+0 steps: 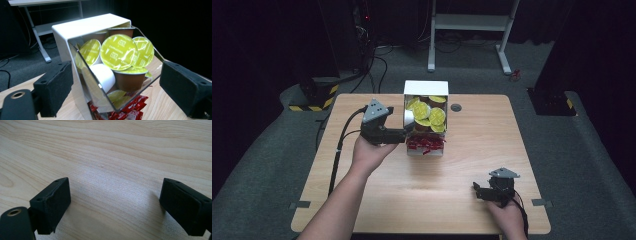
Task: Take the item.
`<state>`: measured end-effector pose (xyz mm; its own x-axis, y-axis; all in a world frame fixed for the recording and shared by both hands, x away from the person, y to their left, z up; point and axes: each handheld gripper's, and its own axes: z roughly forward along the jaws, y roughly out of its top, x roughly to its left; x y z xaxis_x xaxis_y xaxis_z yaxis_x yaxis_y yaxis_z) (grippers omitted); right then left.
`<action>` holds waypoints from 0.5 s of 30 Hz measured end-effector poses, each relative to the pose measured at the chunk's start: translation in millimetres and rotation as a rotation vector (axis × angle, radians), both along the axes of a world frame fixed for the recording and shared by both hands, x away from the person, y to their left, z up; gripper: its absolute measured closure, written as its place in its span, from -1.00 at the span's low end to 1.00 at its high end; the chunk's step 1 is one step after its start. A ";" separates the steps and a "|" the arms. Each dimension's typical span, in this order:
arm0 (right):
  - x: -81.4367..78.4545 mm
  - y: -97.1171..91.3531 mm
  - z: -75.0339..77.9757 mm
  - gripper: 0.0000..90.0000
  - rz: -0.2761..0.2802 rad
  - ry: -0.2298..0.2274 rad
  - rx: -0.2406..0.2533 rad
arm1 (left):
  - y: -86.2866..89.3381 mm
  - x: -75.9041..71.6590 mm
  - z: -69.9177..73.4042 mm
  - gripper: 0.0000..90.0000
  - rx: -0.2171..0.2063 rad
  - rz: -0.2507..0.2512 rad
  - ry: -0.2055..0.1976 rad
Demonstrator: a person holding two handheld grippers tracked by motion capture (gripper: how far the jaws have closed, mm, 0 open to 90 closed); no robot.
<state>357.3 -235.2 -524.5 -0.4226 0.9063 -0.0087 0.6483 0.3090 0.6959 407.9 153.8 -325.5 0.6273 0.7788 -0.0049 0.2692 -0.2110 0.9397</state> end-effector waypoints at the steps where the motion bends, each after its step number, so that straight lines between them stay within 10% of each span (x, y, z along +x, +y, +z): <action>1: 0.0 0.0 0.0 -0.78 0.000 0.000 0.000 | 0.0 0.0 0.0 -0.73 0.000 0.000 0.000; 15: 0.0 0.0 0.0 -0.78 0.000 0.000 0.000 | -6.2 15.6 9.4 -0.68 0.009 -0.005 -0.002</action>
